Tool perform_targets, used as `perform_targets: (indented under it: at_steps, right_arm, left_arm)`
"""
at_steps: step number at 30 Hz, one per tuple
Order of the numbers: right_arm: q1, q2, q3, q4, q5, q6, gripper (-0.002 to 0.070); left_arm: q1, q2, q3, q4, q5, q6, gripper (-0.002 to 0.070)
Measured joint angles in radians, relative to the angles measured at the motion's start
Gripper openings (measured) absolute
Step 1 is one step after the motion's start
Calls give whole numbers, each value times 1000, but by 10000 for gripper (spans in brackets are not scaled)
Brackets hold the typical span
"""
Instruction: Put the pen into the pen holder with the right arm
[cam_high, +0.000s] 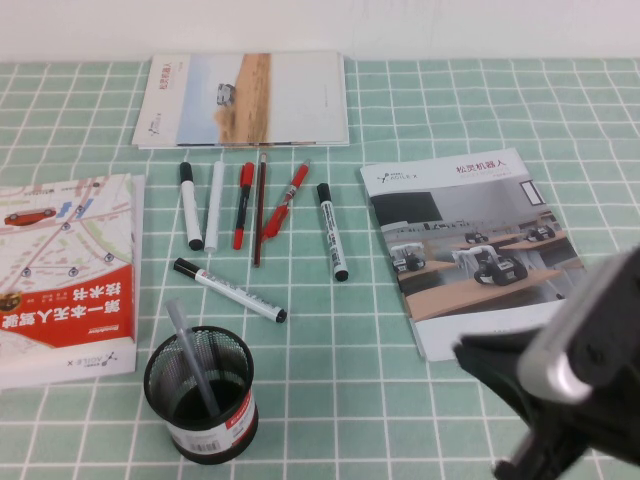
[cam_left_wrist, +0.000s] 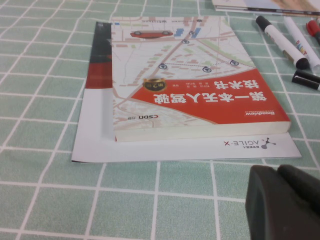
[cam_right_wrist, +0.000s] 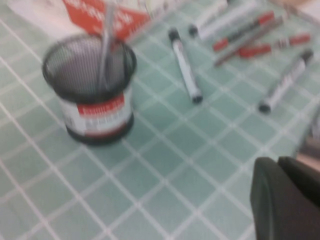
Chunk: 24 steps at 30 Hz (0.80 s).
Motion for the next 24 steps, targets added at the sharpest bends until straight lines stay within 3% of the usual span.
perform_targets:
  at_steps: [6, 12, 21, 24]
  right_arm:
    - [0, -32, 58, 25, 64, 7, -19]
    - [-53, -48, 120, -24, 83, 187, -19]
    - [-561, -359, 408, -63, -78, 268, -19]
    - [-683, -522, 493, -63, -78, 268, -19]
  left_arm:
    - [0, 0, 0, 0, 0, 0, -4]
    - [0, 0, 0, 0, 0, 0, -4]
    - [0, 0, 0, 0, 0, 0, -4]
    - [0, 0, 0, 0, 0, 0, -4]
